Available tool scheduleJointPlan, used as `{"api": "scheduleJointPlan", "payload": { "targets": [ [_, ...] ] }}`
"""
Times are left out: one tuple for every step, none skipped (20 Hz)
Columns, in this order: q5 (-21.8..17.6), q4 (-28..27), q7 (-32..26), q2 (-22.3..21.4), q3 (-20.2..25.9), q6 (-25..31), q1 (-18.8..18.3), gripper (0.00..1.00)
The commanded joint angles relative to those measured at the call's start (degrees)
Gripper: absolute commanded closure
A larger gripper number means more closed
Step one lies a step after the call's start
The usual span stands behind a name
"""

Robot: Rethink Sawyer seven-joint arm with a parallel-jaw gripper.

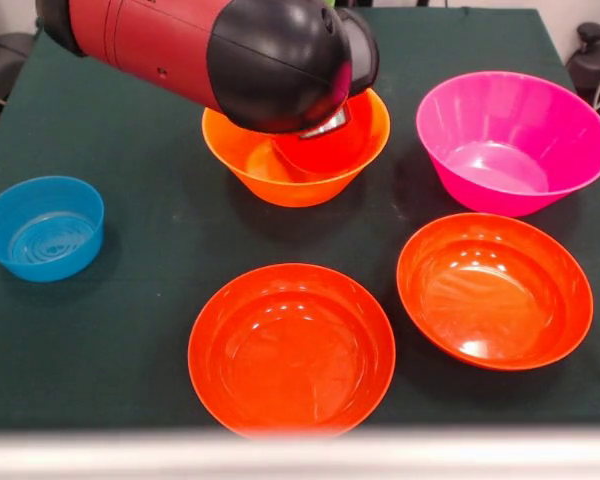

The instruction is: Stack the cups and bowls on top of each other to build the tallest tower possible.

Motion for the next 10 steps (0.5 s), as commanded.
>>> {"api": "scheduleJointPlan", "payload": {
  "targets": [
    [-6.48,-3.23,-3.28,-1.39,1.02,5.82,-1.20,1.00],
    [-6.88,-3.38,-3.96,-1.47,0.95,5.67,-1.33,1.00],
    [-6.90,-3.55,-4.01,-1.29,1.12,5.35,-1.27,1.00],
    [-7.33,-3.70,-4.79,-1.35,1.14,5.10,-1.39,1.00],
    [-7.64,-3.73,-5.33,-1.46,1.28,4.66,-1.48,1.00],
    [-8.20,-3.44,-6.43,-1.78,1.51,3.03,-1.45,1.00],
    [-8.51,-2.70,-6.96,-2.34,1.81,1.93,-1.36,1.00],
    [-9.26,-1.89,-8.70,-3.12,2.16,-0.15,-1.26,1.00],
    [-9.84,-1.06,-9.64,-3.80,2.38,-1.00,-1.09,1.00],
    [-10.42,-0.23,-10.58,-4.48,2.60,-1.85,-0.92,1.00]
  ]
}}
